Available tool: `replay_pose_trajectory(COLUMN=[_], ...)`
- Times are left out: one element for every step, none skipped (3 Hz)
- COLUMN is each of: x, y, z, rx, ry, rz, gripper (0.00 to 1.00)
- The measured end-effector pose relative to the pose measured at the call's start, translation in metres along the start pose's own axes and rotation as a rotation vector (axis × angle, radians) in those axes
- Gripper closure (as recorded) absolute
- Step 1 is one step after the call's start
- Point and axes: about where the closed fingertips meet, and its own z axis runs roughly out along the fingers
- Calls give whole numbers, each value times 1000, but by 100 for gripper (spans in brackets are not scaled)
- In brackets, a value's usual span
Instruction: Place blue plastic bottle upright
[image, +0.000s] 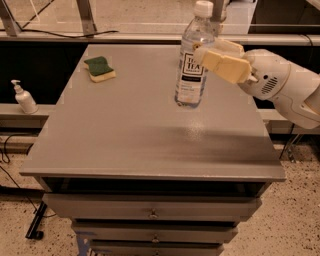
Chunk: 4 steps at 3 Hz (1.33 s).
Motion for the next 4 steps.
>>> replay_pose_trajectory(x=[0, -1, 9, 25], y=[2, 4, 7, 11], z=[1, -4, -21, -34], rx=[-7, -15, -17, -25], ry=[-1, -4, -18, -11], rz=[-6, -24, -38, -37], gripper=[100, 100, 100, 100])
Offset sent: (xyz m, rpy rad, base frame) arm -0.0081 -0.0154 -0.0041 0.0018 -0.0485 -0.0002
